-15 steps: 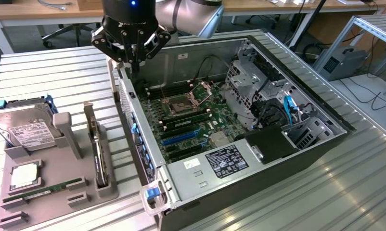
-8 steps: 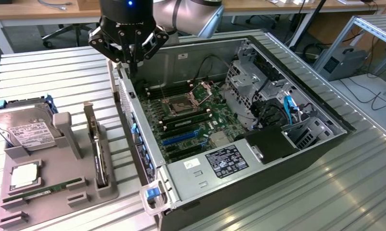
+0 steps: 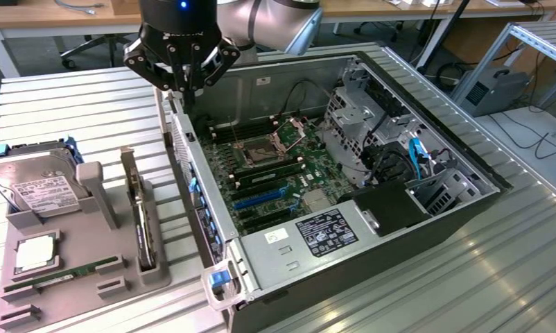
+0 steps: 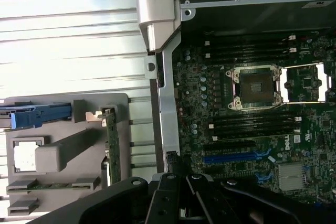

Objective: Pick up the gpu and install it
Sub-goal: 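Reach for the gpu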

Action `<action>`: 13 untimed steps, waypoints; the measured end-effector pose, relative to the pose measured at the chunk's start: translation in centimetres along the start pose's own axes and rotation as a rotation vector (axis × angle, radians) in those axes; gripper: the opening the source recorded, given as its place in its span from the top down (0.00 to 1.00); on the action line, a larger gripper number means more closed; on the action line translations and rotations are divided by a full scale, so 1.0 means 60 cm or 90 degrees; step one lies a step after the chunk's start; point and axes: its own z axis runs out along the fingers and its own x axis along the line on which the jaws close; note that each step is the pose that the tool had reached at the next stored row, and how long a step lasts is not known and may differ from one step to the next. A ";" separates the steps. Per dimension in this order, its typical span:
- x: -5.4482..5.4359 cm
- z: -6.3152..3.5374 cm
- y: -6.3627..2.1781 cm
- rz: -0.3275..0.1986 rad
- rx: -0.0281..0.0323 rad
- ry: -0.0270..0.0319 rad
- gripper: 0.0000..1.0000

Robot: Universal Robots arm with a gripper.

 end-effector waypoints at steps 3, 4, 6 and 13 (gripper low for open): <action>0.002 0.000 0.000 0.000 0.0000 0.0000 0.89; 0.002 0.000 0.000 0.000 0.0000 0.0000 0.89; 0.004 0.000 0.000 0.000 0.0000 0.0000 0.89; 0.009 0.000 -0.001 0.000 0.0000 0.0000 0.89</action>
